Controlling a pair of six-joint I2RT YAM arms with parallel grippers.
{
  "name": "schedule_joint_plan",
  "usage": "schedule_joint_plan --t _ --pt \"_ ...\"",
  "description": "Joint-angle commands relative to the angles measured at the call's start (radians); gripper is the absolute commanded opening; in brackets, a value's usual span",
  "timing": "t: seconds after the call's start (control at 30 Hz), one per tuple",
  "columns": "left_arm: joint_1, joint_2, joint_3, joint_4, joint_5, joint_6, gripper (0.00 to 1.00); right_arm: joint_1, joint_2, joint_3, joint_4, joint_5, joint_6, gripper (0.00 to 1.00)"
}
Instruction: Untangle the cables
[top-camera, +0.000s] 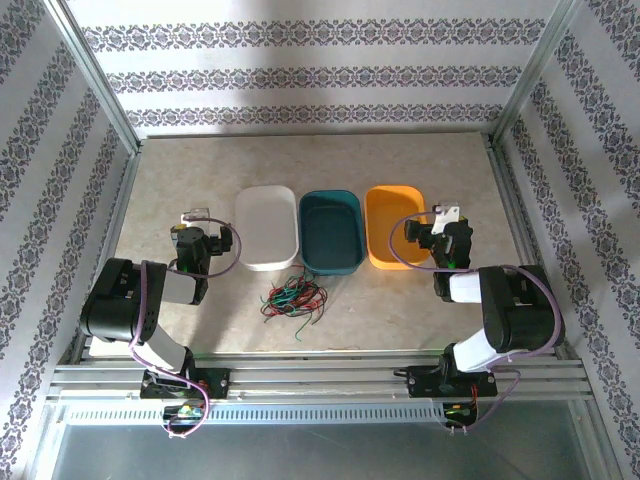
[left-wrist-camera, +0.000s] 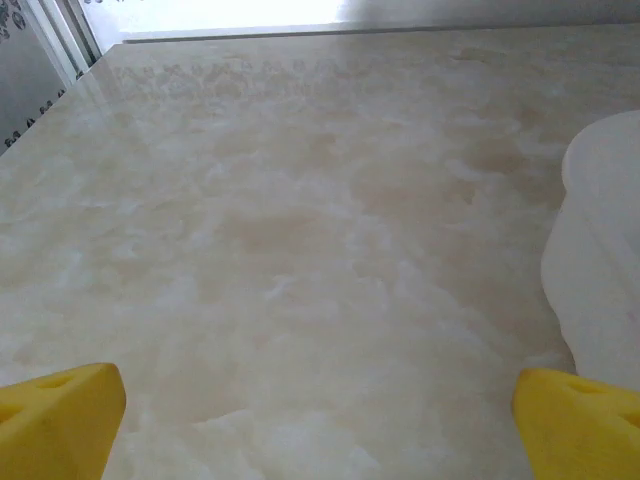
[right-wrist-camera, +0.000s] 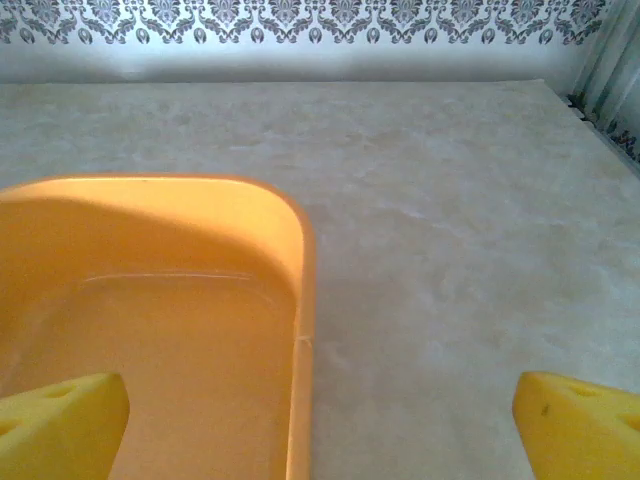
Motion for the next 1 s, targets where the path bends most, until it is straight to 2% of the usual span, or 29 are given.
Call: schedule_joint_plan --t 0.0,0.97 --pt "0.016 0.002 0.001 0.061 0.009 0.015 0.99 0.002 0.002 0.016 0.013 -0.016 -0.007 0.98" --pt "0.021 0.001 0.004 0.052 0.021 0.010 0.99 0.002 0.002 0.019 0.008 -0.019 -0.006 0.98"
